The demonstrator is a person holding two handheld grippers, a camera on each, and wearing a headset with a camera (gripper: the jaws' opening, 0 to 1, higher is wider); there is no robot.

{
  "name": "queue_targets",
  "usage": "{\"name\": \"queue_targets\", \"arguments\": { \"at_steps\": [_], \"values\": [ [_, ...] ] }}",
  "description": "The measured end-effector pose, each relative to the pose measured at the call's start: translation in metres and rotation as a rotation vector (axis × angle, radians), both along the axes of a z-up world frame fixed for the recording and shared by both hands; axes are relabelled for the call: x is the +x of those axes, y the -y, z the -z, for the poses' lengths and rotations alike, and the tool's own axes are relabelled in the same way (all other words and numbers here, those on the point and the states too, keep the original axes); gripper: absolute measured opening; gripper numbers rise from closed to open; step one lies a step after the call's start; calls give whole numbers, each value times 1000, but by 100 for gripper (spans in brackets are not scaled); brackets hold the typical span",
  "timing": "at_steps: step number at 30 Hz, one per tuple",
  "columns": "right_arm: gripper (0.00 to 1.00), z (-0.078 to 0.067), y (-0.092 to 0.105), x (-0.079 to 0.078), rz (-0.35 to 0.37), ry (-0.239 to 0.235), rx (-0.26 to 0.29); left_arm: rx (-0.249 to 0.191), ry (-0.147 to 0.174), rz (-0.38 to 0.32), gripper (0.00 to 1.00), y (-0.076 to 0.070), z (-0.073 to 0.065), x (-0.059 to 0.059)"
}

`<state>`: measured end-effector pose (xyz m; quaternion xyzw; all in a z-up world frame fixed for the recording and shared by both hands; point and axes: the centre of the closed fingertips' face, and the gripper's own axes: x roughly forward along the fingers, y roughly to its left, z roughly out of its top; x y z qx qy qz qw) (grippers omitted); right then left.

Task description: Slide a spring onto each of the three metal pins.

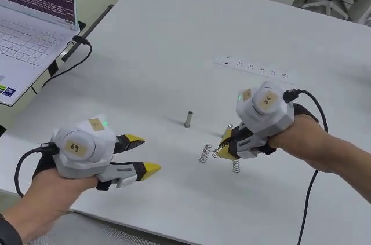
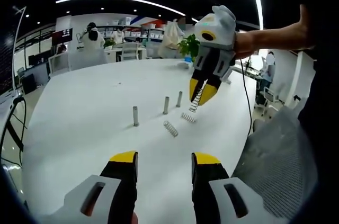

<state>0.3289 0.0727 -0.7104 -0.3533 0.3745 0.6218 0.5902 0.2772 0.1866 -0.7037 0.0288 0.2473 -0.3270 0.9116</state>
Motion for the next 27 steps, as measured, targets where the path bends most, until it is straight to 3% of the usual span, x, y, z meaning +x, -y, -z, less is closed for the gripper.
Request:
{"name": "queue_targets", "arguments": {
  "at_steps": [27],
  "values": [
    [8,-6,-37,56,-31,30,-14,-15,-7,-30,34,-5,2,4]
  ]
}}
